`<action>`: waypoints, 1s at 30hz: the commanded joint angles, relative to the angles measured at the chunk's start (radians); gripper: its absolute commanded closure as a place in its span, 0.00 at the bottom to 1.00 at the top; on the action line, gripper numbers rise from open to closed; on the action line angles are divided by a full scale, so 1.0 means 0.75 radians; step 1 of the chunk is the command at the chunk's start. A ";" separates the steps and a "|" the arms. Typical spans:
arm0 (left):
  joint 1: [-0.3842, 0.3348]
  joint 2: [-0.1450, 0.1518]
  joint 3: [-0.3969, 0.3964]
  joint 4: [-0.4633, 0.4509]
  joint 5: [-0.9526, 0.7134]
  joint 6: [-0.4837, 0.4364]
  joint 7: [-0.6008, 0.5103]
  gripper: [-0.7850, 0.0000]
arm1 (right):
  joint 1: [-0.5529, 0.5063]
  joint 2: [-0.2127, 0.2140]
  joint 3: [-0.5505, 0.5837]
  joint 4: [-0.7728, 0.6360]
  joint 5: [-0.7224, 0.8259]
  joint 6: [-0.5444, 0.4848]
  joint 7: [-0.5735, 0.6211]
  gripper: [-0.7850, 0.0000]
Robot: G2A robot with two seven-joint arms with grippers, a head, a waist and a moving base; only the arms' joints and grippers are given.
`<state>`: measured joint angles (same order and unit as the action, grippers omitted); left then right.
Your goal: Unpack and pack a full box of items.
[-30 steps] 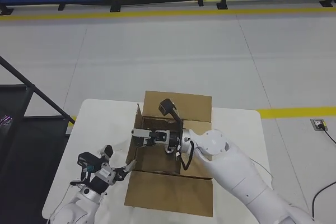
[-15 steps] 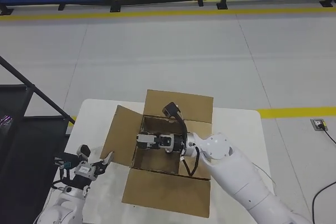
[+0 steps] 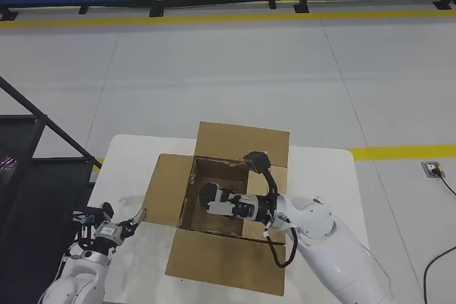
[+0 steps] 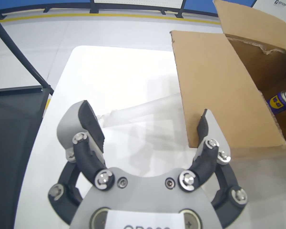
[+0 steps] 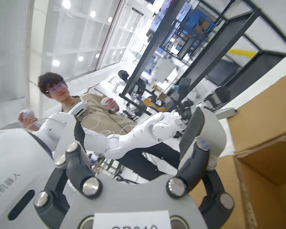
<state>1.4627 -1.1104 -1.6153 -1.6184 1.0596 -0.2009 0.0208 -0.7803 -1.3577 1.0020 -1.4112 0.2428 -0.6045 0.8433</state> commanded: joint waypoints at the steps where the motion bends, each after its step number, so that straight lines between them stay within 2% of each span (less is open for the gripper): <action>1: 0.001 0.002 -0.008 0.003 0.016 -0.012 -0.004 0.00 | 0.015 -0.001 -0.001 0.010 0.013 0.002 0.013 0.00; 5: 0.017 0.000 -0.039 -0.017 -0.007 -0.012 0.067 0.00 | 0.015 -0.001 -0.001 0.010 0.013 0.002 0.013 0.00; 9: 0.040 0.001 -0.090 -0.092 -0.059 -0.042 0.097 0.00 | -0.001 0.002 0.010 0.012 0.001 0.012 -0.017 0.00; 11: 0.053 0.003 -0.119 -0.150 -0.080 -0.062 0.091 0.00 | -0.029 0.011 0.038 -0.011 -0.087 0.018 -0.055 0.00; 17: 0.085 0.009 -0.211 -0.363 -0.170 -0.144 0.049 0.00 | -0.134 0.045 0.123 -0.155 -0.213 -0.017 -0.024 0.00; 20: 0.101 0.011 -0.220 -0.487 -0.235 -0.215 0.001 0.00 | -0.212 0.069 0.200 -0.253 -0.269 -0.031 -0.006 0.00; 25: 0.073 0.015 -0.121 -0.627 -0.357 -0.327 -0.194 0.00 | -0.389 0.108 0.355 -0.411 -0.298 -0.069 -0.013 0.00; 30: -0.078 0.008 0.129 -0.605 -0.414 -0.309 -0.395 0.00 | -0.597 0.140 0.513 -0.518 -0.288 -0.187 -0.051 0.00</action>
<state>1.4400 -1.1018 -1.5836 -2.0889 0.7567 -0.4416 -0.2395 -1.1853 -1.2575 1.3579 -1.7840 0.0244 -0.7176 0.8142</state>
